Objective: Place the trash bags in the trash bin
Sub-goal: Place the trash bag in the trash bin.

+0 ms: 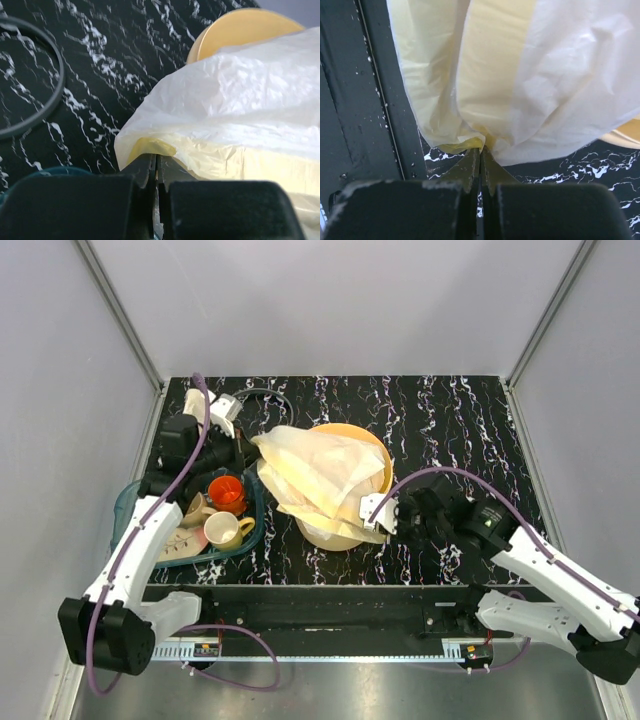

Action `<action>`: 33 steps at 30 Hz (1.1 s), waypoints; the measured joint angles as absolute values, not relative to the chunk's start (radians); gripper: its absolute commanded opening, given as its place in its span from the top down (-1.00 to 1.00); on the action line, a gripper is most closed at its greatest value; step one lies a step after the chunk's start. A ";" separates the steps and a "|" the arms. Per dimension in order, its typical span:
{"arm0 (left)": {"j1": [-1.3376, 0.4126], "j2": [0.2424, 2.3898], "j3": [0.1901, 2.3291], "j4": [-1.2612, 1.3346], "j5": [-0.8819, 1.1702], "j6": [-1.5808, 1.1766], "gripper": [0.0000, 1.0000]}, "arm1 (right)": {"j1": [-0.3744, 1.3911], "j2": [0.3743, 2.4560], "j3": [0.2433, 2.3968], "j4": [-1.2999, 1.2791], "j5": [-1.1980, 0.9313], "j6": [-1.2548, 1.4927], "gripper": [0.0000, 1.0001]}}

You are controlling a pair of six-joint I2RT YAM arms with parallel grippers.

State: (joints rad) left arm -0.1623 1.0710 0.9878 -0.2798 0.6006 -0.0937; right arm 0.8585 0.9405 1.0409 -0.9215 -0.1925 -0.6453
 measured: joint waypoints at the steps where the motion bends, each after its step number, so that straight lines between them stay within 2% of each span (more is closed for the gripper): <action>1: -0.162 1.079 0.968 -0.275 0.599 -0.093 1.00 | 0.859 0.939 1.023 -0.920 -0.183 -0.651 1.00; 16: -0.162 1.206 0.904 -0.233 0.599 -0.082 1.00 | 0.860 0.896 0.881 -0.797 0.078 -0.622 1.00; 26: -0.159 1.172 0.900 -0.238 0.625 -0.063 1.00 | 0.861 0.821 0.872 -0.648 0.355 -0.593 0.80; 29: -0.156 1.168 0.900 -0.238 0.625 -0.063 0.95 | 0.857 0.818 0.849 -0.606 0.404 -0.592 0.39; 30: -0.155 1.168 0.900 -0.239 0.625 -0.064 0.85 | 0.850 0.821 0.839 -0.591 0.412 -0.590 0.18; 32: -0.154 1.167 0.901 -0.250 0.637 -0.057 0.64 | 0.830 0.835 0.827 -0.586 0.419 -0.582 -0.03; 33: -0.152 1.166 0.901 -0.258 0.648 -0.049 0.40 | 0.818 0.842 0.826 -0.588 0.418 -0.582 -0.23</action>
